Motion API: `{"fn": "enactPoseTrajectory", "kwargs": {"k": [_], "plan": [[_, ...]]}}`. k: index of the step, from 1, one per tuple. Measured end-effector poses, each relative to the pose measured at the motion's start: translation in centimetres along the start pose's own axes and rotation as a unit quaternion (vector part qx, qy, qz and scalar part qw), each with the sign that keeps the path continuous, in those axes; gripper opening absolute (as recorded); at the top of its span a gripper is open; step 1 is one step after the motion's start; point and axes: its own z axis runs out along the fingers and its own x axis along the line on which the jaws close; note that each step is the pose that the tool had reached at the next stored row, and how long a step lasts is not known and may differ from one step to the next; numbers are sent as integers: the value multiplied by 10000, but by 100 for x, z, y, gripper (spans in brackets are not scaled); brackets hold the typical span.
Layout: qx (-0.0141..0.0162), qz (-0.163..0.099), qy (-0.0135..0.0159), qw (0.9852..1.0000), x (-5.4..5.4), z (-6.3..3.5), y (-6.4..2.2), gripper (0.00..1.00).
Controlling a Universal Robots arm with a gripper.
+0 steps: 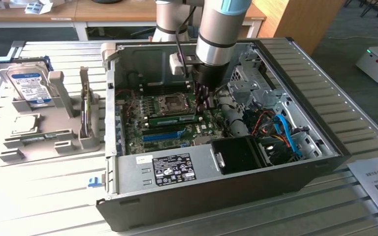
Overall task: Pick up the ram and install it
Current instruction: 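Press down the ram until it locks into place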
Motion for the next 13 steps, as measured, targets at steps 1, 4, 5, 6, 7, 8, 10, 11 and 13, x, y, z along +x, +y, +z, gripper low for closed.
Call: {"fn": "enactPoseTrajectory", "kwargs": {"k": [1, 4, 5, 6, 7, 8, 10, 11, 13], "plan": [[0, 0, 0, 10000, 0, 3, 0, 10], [0, 0, 1, 10000, 0, 6, 0, 10], [0, 0, 1, 10000, 0, 6, 0, 10], [0, 0, 0, 10000, 0, 7, 0, 10], [0, 0, 0, 10000, 0, 7, 0, 10], [0, 0, 0, 10000, 0, 7, 0, 10], [0, 0, 0, 10000, 1, 10, 0, 10], [0, 0, 0, 10000, 1, 12, 0, 10], [0, 0, 1, 10000, 1, 15, 0, 10]]}}
